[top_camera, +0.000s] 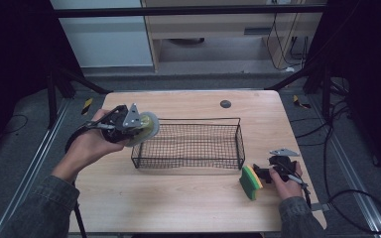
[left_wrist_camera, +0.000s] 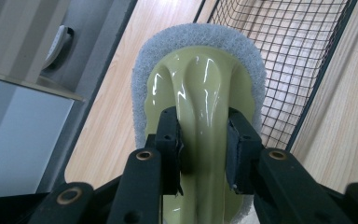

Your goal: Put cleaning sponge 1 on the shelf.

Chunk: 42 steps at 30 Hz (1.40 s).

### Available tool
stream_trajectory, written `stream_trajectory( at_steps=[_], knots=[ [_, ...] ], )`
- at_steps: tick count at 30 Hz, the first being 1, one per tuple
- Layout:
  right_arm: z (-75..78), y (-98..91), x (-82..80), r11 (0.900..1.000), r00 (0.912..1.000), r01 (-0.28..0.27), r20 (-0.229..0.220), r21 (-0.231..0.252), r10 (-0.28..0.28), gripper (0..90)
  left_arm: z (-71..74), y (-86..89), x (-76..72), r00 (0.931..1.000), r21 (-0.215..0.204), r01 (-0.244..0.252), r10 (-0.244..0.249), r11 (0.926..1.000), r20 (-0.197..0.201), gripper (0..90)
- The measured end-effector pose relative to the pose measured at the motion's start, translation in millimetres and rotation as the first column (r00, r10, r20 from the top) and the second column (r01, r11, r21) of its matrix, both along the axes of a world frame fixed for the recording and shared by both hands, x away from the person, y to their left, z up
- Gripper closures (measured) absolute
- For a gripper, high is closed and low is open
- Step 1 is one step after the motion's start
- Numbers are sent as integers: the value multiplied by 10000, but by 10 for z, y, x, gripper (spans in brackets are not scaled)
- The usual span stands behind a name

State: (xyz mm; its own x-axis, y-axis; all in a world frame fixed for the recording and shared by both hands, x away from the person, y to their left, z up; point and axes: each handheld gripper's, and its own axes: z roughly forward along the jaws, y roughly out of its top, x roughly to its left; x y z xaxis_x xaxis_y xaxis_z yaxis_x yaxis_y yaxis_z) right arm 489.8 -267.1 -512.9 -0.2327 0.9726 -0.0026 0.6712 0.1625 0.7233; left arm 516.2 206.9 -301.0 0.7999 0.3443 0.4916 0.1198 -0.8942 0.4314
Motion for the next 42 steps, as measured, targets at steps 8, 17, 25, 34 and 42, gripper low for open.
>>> stream_trajectory(
  at_steps=[8, 17, 25, 34, 42],
  knots=[
    [1, 2, -1, 10000, 10000, 18, -21, 14, -18, 4, 0, -121, -43, 9988, -26, 482, -482, 9988, 62, 697],
    [0, 1, 0, 10000, 10000, 12, 5, 10, -12, 4, -65, -192, 9, 9985, 364, 550, -549, 9978, -46, 697],
    [1, 2, -1, 10000, 10000, 17, -24, 10, -17, 4, -80, -236, 13, 9978, 421, 667, -664, 9969, -88, 696],
    [1, 3, -1, 10000, 10000, 32, -20, 31, -32, 4, -55, -242, 20, 9971, 527, 759, -755, 9957, -79, 696],
    [0, 2, -1, 10000, 10000, 26, -16, 22, -26, 4, -84, -260, 33, 9964, 731, 848, -841, 9937, -132, 696]
  ],
)
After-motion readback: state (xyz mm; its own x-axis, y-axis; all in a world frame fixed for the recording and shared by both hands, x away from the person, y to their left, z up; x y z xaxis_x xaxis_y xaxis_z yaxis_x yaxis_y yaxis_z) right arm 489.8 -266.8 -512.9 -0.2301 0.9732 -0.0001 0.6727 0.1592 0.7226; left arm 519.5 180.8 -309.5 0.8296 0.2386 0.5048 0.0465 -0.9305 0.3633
